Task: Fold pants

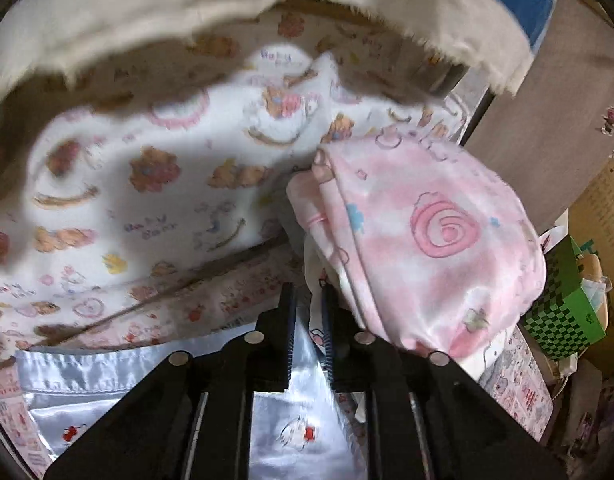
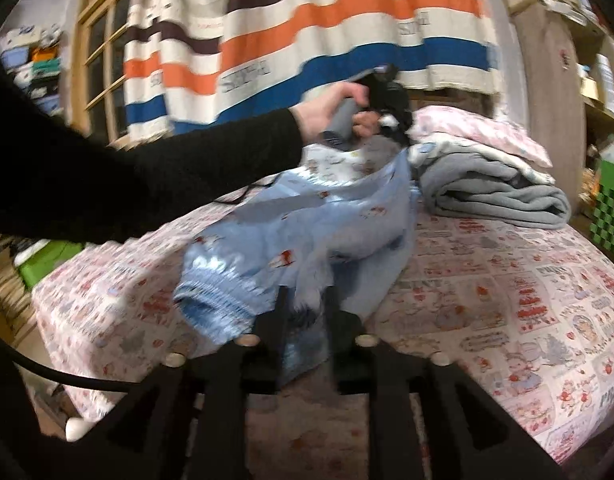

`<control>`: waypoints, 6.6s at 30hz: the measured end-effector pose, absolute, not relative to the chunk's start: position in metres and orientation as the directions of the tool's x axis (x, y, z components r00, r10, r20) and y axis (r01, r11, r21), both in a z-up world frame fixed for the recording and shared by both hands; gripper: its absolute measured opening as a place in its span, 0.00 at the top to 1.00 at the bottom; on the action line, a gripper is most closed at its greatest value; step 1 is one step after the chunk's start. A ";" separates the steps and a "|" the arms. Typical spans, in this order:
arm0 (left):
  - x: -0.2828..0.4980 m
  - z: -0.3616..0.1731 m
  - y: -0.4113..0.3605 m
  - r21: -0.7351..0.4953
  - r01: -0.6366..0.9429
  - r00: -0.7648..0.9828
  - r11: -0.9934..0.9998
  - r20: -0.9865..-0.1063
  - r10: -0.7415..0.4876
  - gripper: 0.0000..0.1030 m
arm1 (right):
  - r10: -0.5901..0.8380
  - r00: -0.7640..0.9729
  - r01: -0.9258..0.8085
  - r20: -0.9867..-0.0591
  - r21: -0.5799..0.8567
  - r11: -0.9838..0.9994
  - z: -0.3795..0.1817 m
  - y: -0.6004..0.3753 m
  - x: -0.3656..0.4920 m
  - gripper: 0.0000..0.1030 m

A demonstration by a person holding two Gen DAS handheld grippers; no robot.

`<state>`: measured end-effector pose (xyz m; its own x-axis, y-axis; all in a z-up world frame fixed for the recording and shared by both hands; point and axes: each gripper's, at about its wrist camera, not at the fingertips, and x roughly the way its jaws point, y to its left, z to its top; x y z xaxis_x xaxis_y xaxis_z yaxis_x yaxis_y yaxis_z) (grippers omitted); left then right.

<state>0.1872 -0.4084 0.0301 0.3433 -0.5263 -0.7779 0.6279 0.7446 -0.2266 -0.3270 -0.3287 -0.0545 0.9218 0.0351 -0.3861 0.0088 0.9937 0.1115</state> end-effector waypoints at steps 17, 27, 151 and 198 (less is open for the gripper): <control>0.111 0.090 -0.252 -0.009 0.532 0.697 0.847 -0.563 -0.444 0.63 | -0.140 0.934 0.153 -0.330 0.016 0.988 -0.027 -0.373 -0.288 0.45; 0.065 0.061 -0.157 0.045 0.376 0.780 0.926 -0.554 -0.290 0.62 | -0.040 0.903 0.102 -0.428 0.124 0.987 -0.023 -0.402 -0.225 0.55; 0.109 -0.009 -0.134 -0.066 0.293 0.798 0.954 -0.533 -0.282 0.13 | -0.120 0.839 0.164 -0.531 0.035 0.986 0.004 -0.441 -0.099 0.20; 0.107 -0.011 -0.141 -0.018 0.260 0.915 0.966 -0.314 -0.252 0.00 | -0.173 0.960 0.185 -0.221 0.035 0.982 0.010 -0.473 -0.061 0.10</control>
<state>0.1066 -0.1412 -0.0105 0.9152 -0.2520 -0.3144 0.2598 0.9655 -0.0178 -0.0611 -0.4726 0.0105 0.9600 -0.1726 -0.2205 0.1847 0.9822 0.0353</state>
